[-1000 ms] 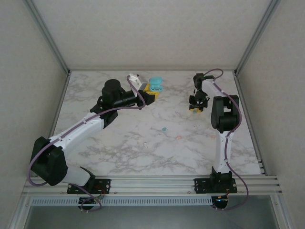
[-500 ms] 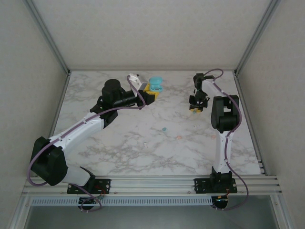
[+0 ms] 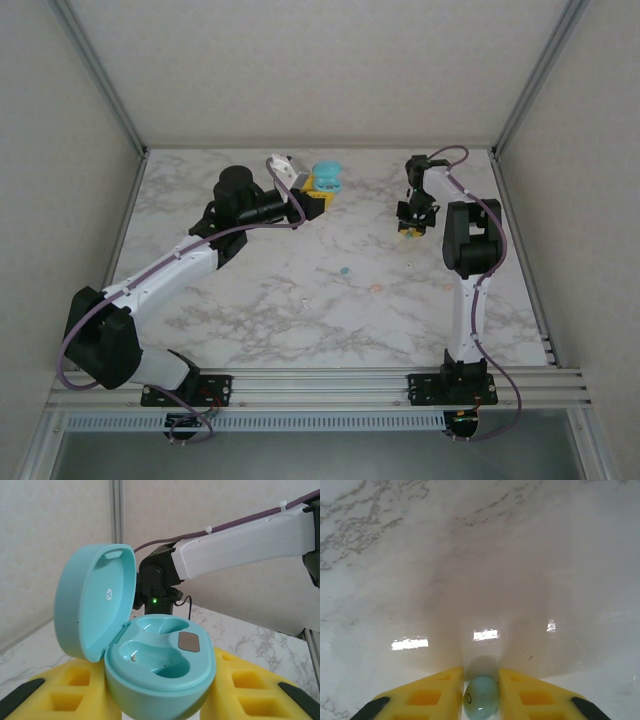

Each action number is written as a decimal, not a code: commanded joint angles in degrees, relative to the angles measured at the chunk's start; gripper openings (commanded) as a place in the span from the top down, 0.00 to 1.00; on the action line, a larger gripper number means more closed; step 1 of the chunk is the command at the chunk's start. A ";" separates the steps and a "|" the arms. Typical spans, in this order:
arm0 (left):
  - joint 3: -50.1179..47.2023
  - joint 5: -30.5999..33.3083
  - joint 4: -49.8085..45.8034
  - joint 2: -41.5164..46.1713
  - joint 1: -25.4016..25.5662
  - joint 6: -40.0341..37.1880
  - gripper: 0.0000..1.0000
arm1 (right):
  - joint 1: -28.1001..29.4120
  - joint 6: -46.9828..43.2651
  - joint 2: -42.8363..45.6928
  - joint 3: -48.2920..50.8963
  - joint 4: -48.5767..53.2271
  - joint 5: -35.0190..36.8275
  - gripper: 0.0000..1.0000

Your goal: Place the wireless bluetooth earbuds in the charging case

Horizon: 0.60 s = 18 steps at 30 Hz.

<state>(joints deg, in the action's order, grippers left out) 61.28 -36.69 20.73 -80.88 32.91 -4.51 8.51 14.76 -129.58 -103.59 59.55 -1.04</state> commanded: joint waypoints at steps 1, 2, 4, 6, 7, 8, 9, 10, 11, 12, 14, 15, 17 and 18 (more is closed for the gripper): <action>1.92 0.72 0.80 0.73 -0.25 -0.49 0.75 | 0.41 0.46 -0.58 0.76 0.05 0.61 0.77; 1.92 0.69 0.89 0.73 -0.21 -0.37 0.74 | 0.38 0.41 -0.19 0.84 -0.25 0.31 0.78; 1.87 0.74 0.89 0.73 -0.21 -0.39 0.74 | 0.37 0.08 0.65 0.59 -0.49 -0.23 0.78; 1.83 0.74 0.89 0.73 -0.21 -0.40 0.74 | 0.43 -0.52 1.73 0.24 -0.35 -0.54 0.79; 1.83 0.83 0.89 0.73 -0.19 -0.36 0.75 | 0.37 -0.87 2.76 0.39 -0.63 -1.64 0.79; 1.87 0.99 0.89 0.82 -0.17 -0.36 0.75 | 0.40 -1.01 4.03 0.64 -0.88 -2.72 0.80; 1.75 1.13 0.89 0.86 -0.22 -0.35 0.75 | 0.45 -1.15 5.20 1.00 -1.25 -4.06 0.80; 1.66 1.38 0.97 0.95 -0.28 -0.42 0.75 | 0.43 -1.31 7.06 1.49 -2.06 -6.43 0.80; 1.57 1.72 1.05 0.99 -0.29 -0.47 0.75 | 0.45 -1.32 8.77 2.03 -2.60 -9.51 0.80; 1.48 1.87 1.07 0.99 -0.30 -0.49 0.75 | 0.38 -1.21 10.37 2.45 -2.99 -12.03 0.80; 1.39 2.19 1.14 0.99 -0.36 -0.53 0.75 | 0.26 -0.69 13.46 2.90 -3.68 -18.18 0.80; 1.26 2.39 1.22 1.03 -0.45 -0.52 0.75 | 0.12 -0.51 15.05 3.13 -3.95 -22.37 0.80; 0.88 2.73 1.91 1.19 -0.80 -0.06 0.75 | -0.26 0.73 18.18 3.78 -5.45 -32.46 0.80; 0.72 2.76 2.31 1.17 -1.06 0.27 0.75 | -0.39 1.68 19.98 4.55 -7.41 -38.11 0.80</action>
<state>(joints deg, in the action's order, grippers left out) 61.28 -34.96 20.82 -80.88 32.71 -4.49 8.49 14.61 -115.39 -100.44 55.13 -21.82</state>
